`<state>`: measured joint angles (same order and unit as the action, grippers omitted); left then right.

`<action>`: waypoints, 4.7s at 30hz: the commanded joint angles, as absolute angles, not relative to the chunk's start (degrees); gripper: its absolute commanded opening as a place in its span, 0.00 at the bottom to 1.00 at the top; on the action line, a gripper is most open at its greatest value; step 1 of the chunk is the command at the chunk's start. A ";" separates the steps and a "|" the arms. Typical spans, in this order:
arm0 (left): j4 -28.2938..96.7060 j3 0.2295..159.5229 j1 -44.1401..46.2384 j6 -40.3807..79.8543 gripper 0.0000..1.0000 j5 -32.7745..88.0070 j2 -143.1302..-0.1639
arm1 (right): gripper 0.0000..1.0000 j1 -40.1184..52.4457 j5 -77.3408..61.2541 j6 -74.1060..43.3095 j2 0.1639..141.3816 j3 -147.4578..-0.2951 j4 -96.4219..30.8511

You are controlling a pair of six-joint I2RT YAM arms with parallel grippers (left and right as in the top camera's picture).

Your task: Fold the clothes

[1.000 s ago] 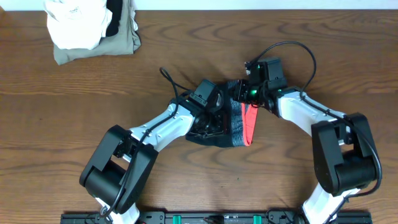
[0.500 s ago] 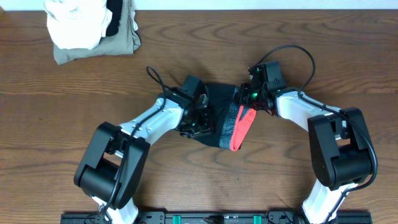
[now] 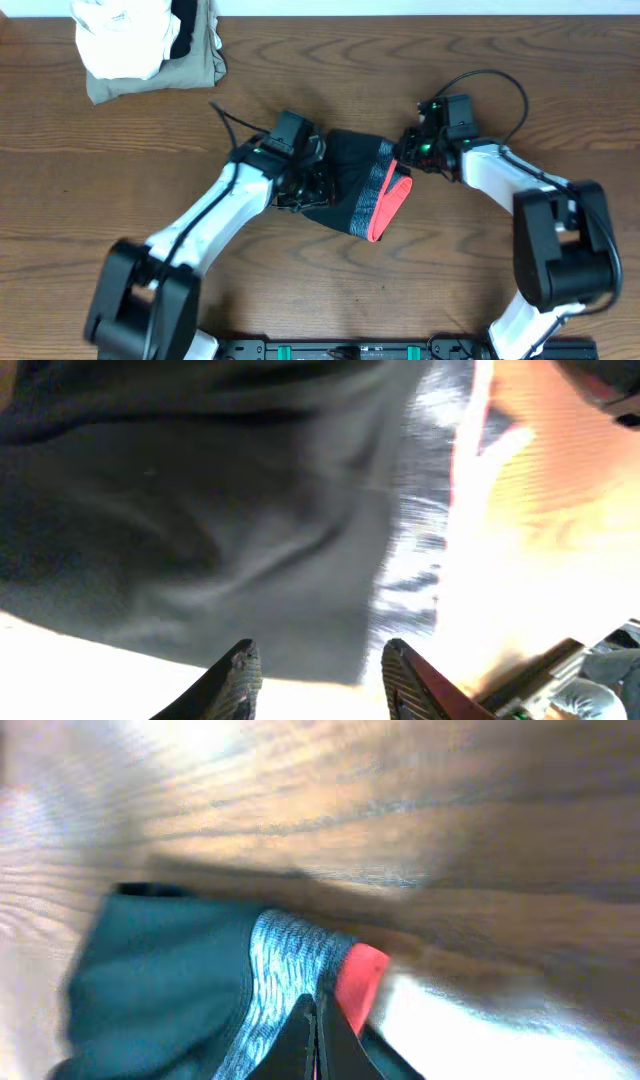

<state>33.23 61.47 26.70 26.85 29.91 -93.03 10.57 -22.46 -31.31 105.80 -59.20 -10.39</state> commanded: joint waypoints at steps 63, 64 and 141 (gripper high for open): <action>44.53 62.43 28.97 25.08 0.98 -0.95 -78.46 | 0.69 11.09 -19.49 -27.16 90.26 -59.77 -39.31; 44.51 62.43 27.70 25.10 0.98 -0.95 -79.07 | 0.69 11.11 -19.49 -27.16 90.26 -59.77 -40.34; 43.44 62.41 14.81 27.05 0.98 -0.69 -88.36 | 0.99 14.17 -1.96 -52.64 90.28 -54.59 -41.30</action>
<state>43.44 61.73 15.09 26.79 -0.01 -88.09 17.06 -2.83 -52.31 89.73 -54.89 -41.25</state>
